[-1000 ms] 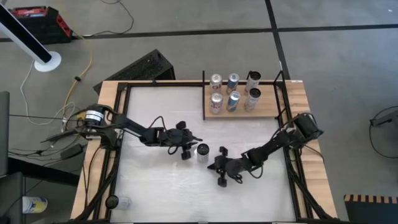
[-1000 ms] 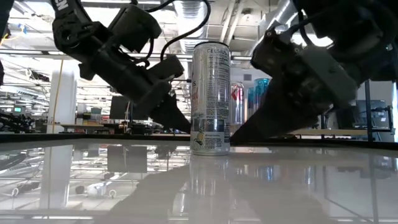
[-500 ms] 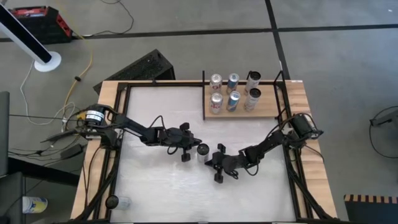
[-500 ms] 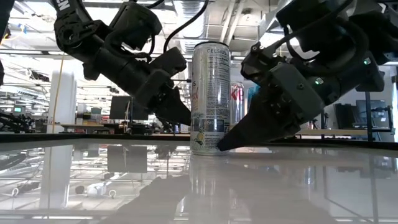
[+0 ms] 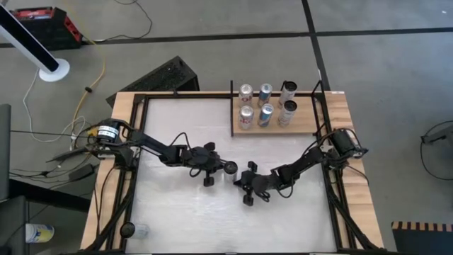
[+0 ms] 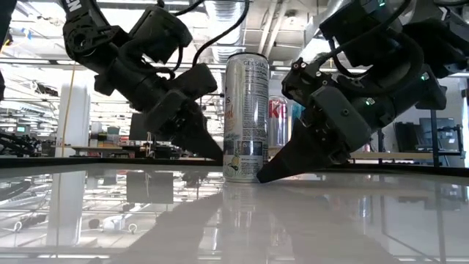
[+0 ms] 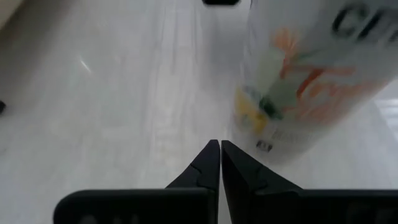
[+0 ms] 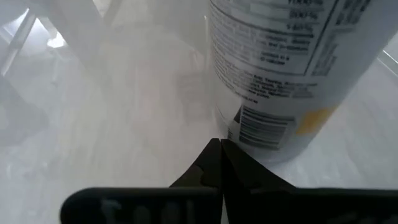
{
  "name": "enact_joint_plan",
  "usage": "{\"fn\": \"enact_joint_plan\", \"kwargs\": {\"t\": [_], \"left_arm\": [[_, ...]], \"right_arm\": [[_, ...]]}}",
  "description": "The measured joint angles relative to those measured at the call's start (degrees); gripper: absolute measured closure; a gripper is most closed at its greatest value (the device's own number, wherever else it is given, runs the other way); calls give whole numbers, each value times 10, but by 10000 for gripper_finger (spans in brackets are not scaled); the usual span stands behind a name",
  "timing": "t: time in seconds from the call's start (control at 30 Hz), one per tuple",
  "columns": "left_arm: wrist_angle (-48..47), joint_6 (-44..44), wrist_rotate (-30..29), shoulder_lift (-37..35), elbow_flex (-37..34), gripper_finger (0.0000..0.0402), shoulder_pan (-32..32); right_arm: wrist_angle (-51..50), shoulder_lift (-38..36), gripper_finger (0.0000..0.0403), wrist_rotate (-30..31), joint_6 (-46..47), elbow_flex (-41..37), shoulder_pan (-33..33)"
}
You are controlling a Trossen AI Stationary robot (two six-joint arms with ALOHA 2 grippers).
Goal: Place canned beverage on shelf
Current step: Put the top white-yellow soda can on the shelf
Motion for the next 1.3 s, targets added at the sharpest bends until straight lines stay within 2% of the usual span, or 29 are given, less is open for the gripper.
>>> {"fn": "enact_joint_plan", "kwargs": {"t": [0.17, 0.37, 0.5, 0.63, 0.77, 1.0, 1.3], "left_arm": [[-22, -2, 3, 0, 0, 401, 0], [-19, -4, 28, 0, 0, 401, -1], [-20, 1, 2, 0, 0, 401, 0], [-17, 10, -21, 0, 0, 401, 0], [-3, 11, -21, 0, 0, 401, 0], [11, 10, -17, 0, 0, 401, 0], [12, -15, -6, 0, 0, 401, -1]], "right_arm": [[-34, -19, 385, 1, 4, 0, -2], [-133, -83, 382, 5, 15, 0, -12], [-176, -119, 385, 4, 17, 0, -11], [-169, -133, 380, -26, 17, 0, 5], [-112, -117, 380, -56, 13, 0, 25], [-27, -67, 383, -58, -9, 0, 14], [-54, -69, 382, -58, -11, 0, -20]]}}
